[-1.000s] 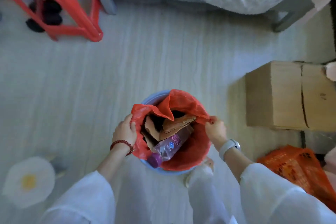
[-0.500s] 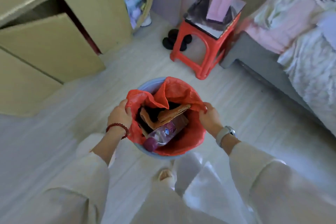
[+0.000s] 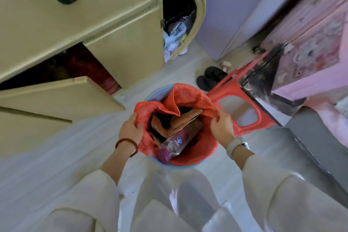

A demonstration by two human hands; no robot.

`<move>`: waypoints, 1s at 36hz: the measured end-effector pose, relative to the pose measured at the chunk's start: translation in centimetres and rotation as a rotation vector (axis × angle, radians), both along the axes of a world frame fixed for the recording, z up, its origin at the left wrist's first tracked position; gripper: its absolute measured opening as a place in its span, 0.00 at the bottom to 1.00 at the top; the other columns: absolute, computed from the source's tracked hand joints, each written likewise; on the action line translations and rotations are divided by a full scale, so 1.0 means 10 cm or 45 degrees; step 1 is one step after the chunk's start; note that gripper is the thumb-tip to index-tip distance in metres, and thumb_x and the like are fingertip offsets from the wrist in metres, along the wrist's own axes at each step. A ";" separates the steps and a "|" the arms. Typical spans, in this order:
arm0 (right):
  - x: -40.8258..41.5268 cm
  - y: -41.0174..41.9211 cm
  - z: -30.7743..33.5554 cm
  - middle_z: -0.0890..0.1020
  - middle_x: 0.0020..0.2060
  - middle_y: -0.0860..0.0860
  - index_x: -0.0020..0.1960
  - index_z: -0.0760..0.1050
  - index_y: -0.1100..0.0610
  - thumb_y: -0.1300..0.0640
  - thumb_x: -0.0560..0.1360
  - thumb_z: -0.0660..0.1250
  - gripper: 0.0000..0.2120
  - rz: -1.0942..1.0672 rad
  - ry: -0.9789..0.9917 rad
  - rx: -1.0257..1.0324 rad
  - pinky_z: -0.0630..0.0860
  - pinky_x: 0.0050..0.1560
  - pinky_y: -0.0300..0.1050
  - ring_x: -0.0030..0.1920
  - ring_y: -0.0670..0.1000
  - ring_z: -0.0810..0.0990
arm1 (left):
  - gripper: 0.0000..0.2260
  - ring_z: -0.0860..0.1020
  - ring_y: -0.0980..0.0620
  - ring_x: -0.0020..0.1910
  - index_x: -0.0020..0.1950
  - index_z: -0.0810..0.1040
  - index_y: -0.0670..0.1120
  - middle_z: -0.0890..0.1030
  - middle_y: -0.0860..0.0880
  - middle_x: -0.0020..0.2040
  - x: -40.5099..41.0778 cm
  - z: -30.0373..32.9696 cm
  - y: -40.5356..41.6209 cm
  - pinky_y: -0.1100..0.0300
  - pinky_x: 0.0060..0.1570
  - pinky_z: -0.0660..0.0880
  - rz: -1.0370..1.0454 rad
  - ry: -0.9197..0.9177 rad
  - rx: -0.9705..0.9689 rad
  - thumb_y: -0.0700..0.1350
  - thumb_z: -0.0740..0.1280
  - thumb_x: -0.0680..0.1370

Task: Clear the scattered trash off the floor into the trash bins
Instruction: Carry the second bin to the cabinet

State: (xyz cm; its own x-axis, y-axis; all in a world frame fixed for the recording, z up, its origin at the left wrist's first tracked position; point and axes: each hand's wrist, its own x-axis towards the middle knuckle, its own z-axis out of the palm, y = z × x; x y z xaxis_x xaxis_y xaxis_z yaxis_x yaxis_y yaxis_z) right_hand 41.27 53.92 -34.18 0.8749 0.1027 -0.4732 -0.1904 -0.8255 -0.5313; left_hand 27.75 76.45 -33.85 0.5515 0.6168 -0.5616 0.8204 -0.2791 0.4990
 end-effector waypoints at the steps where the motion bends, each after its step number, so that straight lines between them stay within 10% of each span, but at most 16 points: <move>1: 0.16 0.12 -0.02 0.75 0.61 0.62 0.70 0.67 0.57 0.66 0.74 0.56 0.25 -0.011 0.000 -0.002 0.69 0.61 0.47 0.61 0.62 0.73 | 0.21 0.71 0.38 0.63 0.73 0.61 0.47 0.72 0.37 0.66 0.15 -0.05 0.10 0.53 0.60 0.67 0.008 0.006 -0.020 0.42 0.56 0.80; 24: 2.48 1.47 -3.02 0.72 0.63 0.63 0.70 0.67 0.59 0.63 0.72 0.56 0.25 -0.338 0.225 -0.062 0.64 0.68 0.48 0.64 0.62 0.70 | 0.26 0.75 0.39 0.54 0.73 0.61 0.54 0.73 0.38 0.60 2.90 -3.34 1.52 0.57 0.46 0.69 -0.051 0.139 -0.240 0.42 0.61 0.76; 31: 2.73 1.50 -3.40 0.70 0.62 0.63 0.69 0.66 0.58 0.66 0.73 0.55 0.24 -0.380 0.214 -0.094 0.65 0.67 0.49 0.64 0.62 0.69 | 0.25 0.76 0.39 0.50 0.68 0.65 0.51 0.74 0.38 0.56 3.22 -3.64 1.45 0.51 0.52 0.75 -0.041 0.133 -0.175 0.39 0.60 0.70; 36: 2.72 1.55 -3.14 0.67 0.68 0.61 0.73 0.58 0.57 0.64 0.74 0.55 0.28 -0.260 0.375 -0.182 0.63 0.68 0.52 0.68 0.63 0.64 | 0.31 0.71 0.43 0.62 0.73 0.57 0.53 0.58 0.42 0.73 3.25 -3.30 1.37 0.50 0.63 0.70 -0.107 0.251 -0.183 0.41 0.60 0.71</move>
